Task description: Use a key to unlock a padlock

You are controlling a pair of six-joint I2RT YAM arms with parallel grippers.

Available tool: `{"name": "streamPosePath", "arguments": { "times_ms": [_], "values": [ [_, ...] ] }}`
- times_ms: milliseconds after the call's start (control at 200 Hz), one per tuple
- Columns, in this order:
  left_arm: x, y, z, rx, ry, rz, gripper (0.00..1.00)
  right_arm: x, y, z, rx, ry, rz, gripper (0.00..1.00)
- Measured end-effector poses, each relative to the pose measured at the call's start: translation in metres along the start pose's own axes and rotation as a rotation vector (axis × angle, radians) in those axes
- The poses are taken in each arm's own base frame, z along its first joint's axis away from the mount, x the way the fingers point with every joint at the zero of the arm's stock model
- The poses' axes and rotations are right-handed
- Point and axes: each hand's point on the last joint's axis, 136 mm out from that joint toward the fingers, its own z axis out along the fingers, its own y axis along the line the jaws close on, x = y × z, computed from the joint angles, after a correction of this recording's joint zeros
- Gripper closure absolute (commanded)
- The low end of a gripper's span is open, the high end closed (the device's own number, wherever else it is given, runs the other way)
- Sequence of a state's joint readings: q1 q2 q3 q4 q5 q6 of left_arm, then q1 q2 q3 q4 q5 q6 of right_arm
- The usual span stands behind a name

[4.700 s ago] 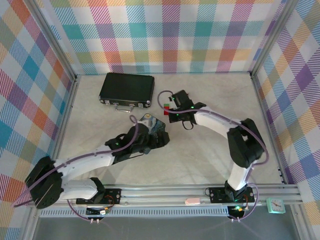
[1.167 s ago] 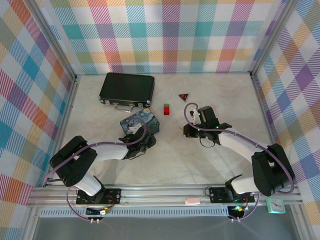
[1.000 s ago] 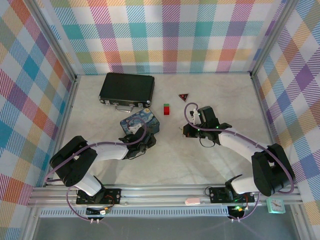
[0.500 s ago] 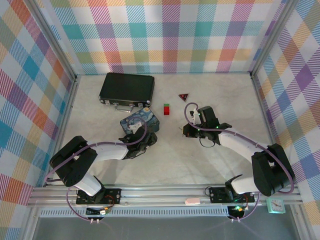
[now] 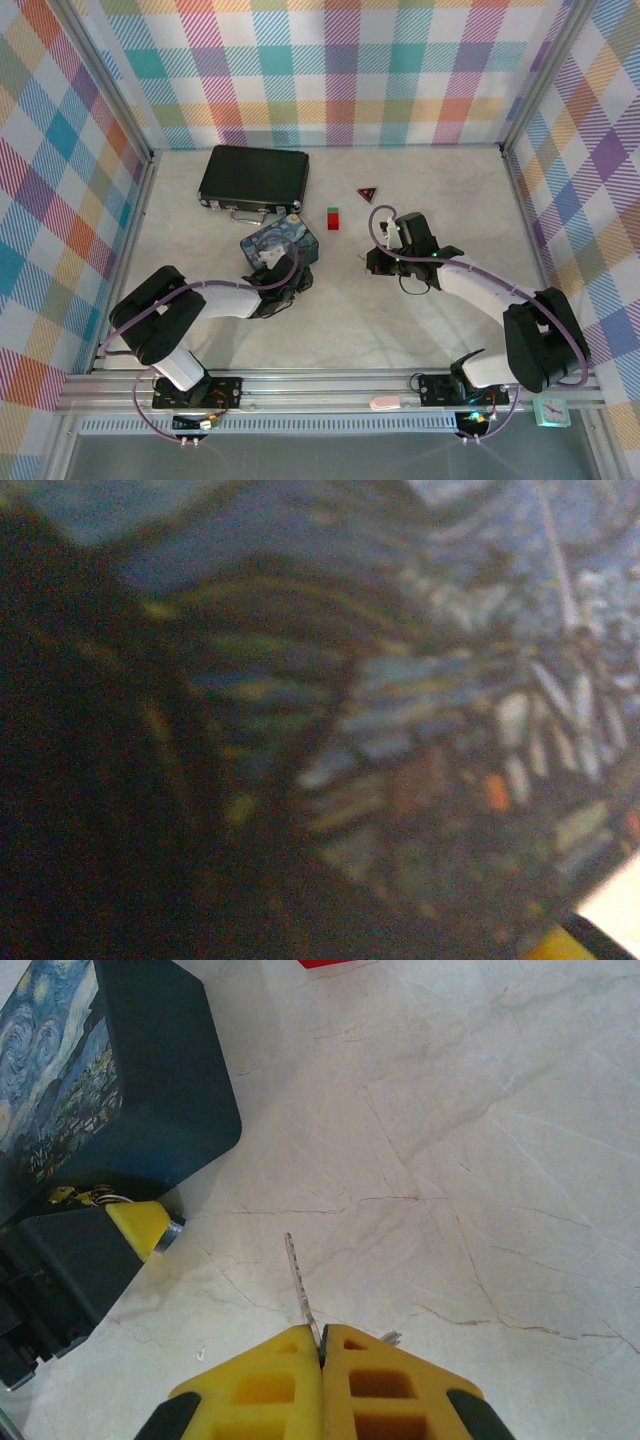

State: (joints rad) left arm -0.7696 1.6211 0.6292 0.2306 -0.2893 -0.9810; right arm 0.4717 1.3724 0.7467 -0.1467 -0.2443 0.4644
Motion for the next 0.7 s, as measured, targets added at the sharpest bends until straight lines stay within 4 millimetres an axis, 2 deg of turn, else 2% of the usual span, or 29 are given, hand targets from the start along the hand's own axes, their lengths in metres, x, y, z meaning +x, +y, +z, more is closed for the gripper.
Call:
{"name": "streamPosePath", "arguments": {
  "times_ms": [105,235,490,695],
  "values": [
    [-0.002,-0.001,0.004,-0.002,-0.017,0.005,0.83,0.0,0.0,0.0,0.0,-0.001,-0.001,1.0],
    [-0.008,-0.016,0.014,0.044,-0.048,-0.013,1.0,-0.001,0.001,-0.003,0.001,-0.009,-0.003,1.0],
    [-0.007,-0.02,0.011,0.07,-0.032,-0.028,1.0,-0.001,0.002,-0.006,-0.002,-0.019,0.0,1.0],
    [-0.006,-0.034,-0.015,0.175,0.016,-0.106,1.0,0.004,0.013,-0.004,-0.081,-0.003,0.043,1.0]
  ]
}}
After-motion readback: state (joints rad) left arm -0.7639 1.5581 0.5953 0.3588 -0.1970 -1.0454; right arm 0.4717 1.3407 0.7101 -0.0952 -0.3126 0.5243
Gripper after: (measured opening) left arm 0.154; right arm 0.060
